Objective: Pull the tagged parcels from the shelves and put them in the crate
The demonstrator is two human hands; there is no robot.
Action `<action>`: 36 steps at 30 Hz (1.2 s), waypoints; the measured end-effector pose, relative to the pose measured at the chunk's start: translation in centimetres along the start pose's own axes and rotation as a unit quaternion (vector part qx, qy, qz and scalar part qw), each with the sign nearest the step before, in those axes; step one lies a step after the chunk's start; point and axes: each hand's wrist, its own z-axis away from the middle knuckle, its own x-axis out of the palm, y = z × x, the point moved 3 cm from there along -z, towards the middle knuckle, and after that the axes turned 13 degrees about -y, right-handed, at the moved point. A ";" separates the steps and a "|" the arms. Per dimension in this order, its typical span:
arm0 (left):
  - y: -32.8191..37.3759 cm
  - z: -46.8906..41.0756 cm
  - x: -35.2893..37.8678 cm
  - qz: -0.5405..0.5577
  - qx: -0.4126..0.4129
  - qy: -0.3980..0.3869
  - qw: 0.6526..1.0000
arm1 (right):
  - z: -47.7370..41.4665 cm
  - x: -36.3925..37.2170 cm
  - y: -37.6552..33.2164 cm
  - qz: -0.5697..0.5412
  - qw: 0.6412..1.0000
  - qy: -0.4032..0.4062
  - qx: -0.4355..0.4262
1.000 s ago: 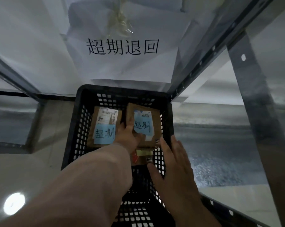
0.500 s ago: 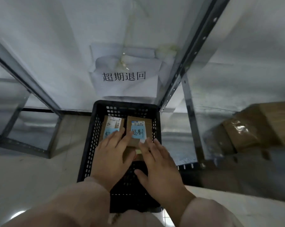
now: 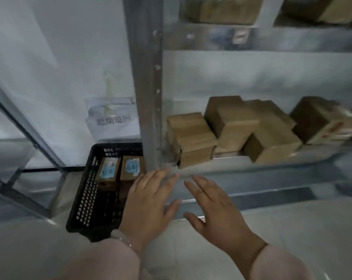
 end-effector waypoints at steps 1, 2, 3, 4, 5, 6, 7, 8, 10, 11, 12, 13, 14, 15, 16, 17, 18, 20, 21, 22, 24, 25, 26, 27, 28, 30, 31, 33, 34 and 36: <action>2.7 -0.8 -0.3 -0.006 0.017 0.005 1.000 | 2.1 -1.8 1.5 0.012 0.999 0.015 0.029; 5.4 -1.7 -0.6 -0.010 0.036 0.011 0.999 | 4.1 -3.5 2.9 0.026 0.998 0.030 0.056; 7.9 -2.6 -0.9 -0.014 0.056 0.016 0.998 | 6.0 -5.1 4.1 0.042 0.995 0.043 0.082; 10.4 -3.5 -1.3 -0.017 0.075 0.019 0.997 | 7.8 -6.8 5.4 0.056 0.991 0.057 0.107; 12.8 -4.5 -1.7 -0.019 0.093 0.023 0.995 | 9.4 -8.4 6.5 0.067 0.987 0.072 0.130; 15.0 -5.5 -2.2 -0.023 0.110 0.027 0.993 | 10.9 -10.0 7.5 0.074 0.982 0.088 0.151; 17.2 -6.5 -2.7 -0.027 0.127 0.033 0.991 | 12.2 -11.5 8.4 0.078 0.977 0.102 0.168; 19.3 -7.5 -3.2 -0.029 0.145 0.039 0.988 | 13.5 -13.0 9.4 0.080 0.973 0.115 0.185; 23.2 -9.7 -4.1 -0.032 0.180 0.048 0.982 | 15.8 -15.8 11.3 0.087 0.962 0.138 0.217; 25.0 -10.7 -4.5 -0.034 0.195 0.053 0.979 | 16.8 -17.1 12.4 0.092 0.957 0.148 0.233; 26.7 -11.8 -4.9 -0.036 0.209 0.059 0.975 | 17.8 -18.3 13.6 0.097 0.951 0.156 0.249; 28.4 -12.9 -5.2 -0.038 0.222 0.068 0.972 | 18.7 -19.3 14.8 0.100 0.945 0.164 0.266; 29.9 -14.0 -5.4 -0.038 0.232 0.077 0.969 | 19.5 -20.3 16.0 0.103 0.939 0.172 0.280; 31.3 -15.1 -5.6 -0.032 0.241 0.084 0.966 | 20.1 -21.2 17.2 0.104 0.934 0.180 0.291; 32.7 -16.3 -5.7 -0.024 0.250 0.089 0.964 | 20.7 -22.1 18.4 0.106 0.929 0.189 0.300; 34.0 -17.5 -5.8 -0.016 0.258 0.094 0.961 | 21.0 -23.2 19.5 0.111 0.924 0.198 0.308; 35.4 -19.0 -6.0 -0.012 0.266 0.104 0.958 | 21.2 -24.3 20.8 0.118 0.919 0.208 0.314; 38.2 -22.2 -6.8 -0.002 0.280 0.130 0.951 | 21.3 -27.2 23.7 0.133 0.907 0.232 0.326; 39.6 -23.8 -7.4 0.007 0.285 0.141 0.948 | 21.2 -28.8 25.1 0.136 0.902 0.244 0.330; 41.0 -25.5 -8.0 0.018 0.289 0.150 0.945 | 21.1 -30.4 26.5 0.136 0.897 0.257 0.332; 43.6 -28.6 -9.0 0.038 0.301 0.159 0.940 | 20.4 -33.5 29.2 0.140 0.890 0.274 0.336; 44.8 -30.1 -9.2 0.046 0.308 0.161 0.937 | 19.9 -34.9 30.6 0.143 0.888 0.277 0.339; 45.9 -31.5 -9.3 0.053 0.314 0.162 0.934 | 19.5 -36.2 31.9 0.146 0.885 0.281 0.342; 46.9 -32.9 -9.3 0.059 0.319 0.162 0.932 | 19.1 -37.3 33.3 0.146 0.882 0.286 0.345; 47.9 -34.3 -9.4 0.064 0.324 0.161 0.930 | 18.8 -38.4 34.7 0.144 0.879 0.294 0.347; 50.0 -37.1 -9.5 0.071 0.334 0.163 0.925 | 18.5 -40.1 37.5 0.127 0.874 0.313 0.349; 51.0 -38.4 -9.6 0.074 0.338 0.164 0.924 | 18.5 -40.7 38.8 0.117 0.873 0.321 0.349; 53.0 -40.8 -9.6 0.082 0.343 0.160 0.922 | 18.6 -42.0 41.3 0.104 0.873 0.335 0.340; 54.0 -41.9 -9.5 0.087 0.347 0.156 0.921 | 18.9 -42.7 42.6 0.101 0.871 0.344 0.336; 56.0 -44.0 -8.8 0.094 0.351 0.147 0.920 | 19.6 -44.5 45.7 0.098 0.861 0.366 0.339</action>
